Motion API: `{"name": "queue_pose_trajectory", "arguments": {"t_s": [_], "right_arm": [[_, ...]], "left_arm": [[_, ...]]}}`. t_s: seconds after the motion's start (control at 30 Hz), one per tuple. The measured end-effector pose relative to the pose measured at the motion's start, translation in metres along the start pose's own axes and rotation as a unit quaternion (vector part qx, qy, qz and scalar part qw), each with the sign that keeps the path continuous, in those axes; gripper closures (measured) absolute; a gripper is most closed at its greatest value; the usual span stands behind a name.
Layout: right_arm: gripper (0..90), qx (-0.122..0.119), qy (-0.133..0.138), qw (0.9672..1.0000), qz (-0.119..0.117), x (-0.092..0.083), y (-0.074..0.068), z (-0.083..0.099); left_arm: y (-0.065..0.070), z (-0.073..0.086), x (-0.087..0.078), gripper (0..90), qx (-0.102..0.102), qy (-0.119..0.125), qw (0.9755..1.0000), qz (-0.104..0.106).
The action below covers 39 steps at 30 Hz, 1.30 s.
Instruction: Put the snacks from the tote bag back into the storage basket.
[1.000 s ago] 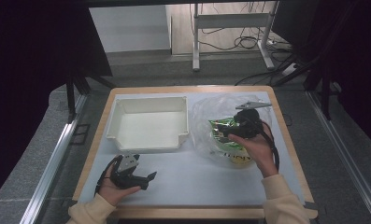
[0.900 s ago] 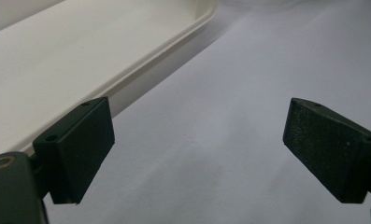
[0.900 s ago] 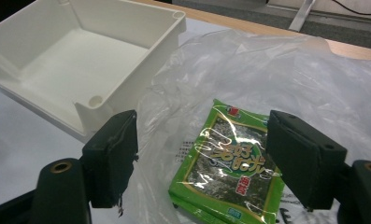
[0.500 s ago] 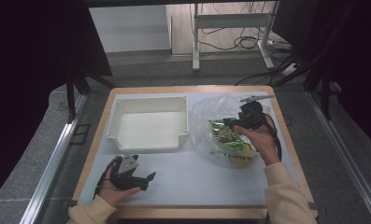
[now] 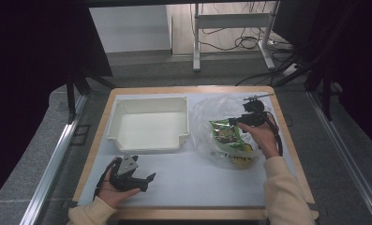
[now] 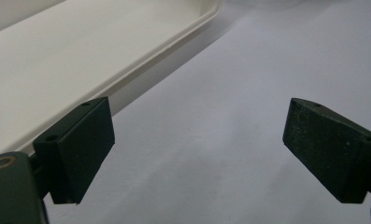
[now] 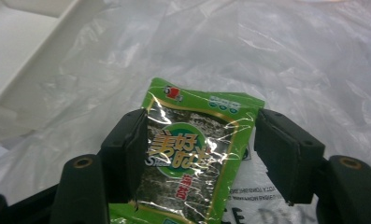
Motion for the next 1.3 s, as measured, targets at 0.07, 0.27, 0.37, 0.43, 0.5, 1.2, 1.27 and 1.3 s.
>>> {"name": "queue_pose_trajectory", "arguments": {"t_s": [0.07,0.27,0.37,0.43,0.5,1.2,1.27,1.3], "right_arm": [[37.1,0.005,-0.006,1.0,0.003,0.004,0.004,0.0],[40.2,0.014,-0.021,0.9997,0.006,0.01,0.014,0.001],[41.1,0.014,-0.026,0.9996,0.003,0.012,0.015,0.001],[41.4,0.013,-0.032,0.9994,0.002,0.013,0.016,0.002],[41.3,0.013,-0.036,0.9993,0.005,0.015,0.017,0.002],[46.4,0.028,-0.09,0.9954,0.017,0.036,0.026,0.009],[48.6,0.027,-0.095,0.9949,0.019,0.037,0.026,0.01],[50.1,0.028,-0.1,0.9944,0.02,0.039,0.027,0.01]], "left_arm": [[0.0,0.0,0.0,9.0,-0.001,0.001,1.0,-0.001],[0.0,0.0,-0.001,8.9,-0.002,0.002,1.0,-0.001],[0.0,0.0,-0.001,8.9,-0.002,0.002,1.0,-0.002],[-0.001,0.0,-0.001,9.0,-0.003,0.002,1.0,-0.002],[-0.001,0.0,-0.002,9.0,-0.004,0.003,1.0,-0.002],[-0.004,0.0,-0.003,9.0,-0.009,0.006,0.9999,-0.002],[-0.004,0.0,-0.003,9.0,-0.01,0.006,0.9999,-0.003],[-0.004,0.001,-0.004,9.0,-0.01,0.007,0.9999,-0.003]]}}
Point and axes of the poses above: each handheld gripper's, and its own axes: x roughly forward along the jaws, z roughly out of its underside, y roughly to its right, the point moved 2 cm from there along x, roughly forward along the jaws, and after that the axes turned 9 degrees about x, right-handed, at the moved point
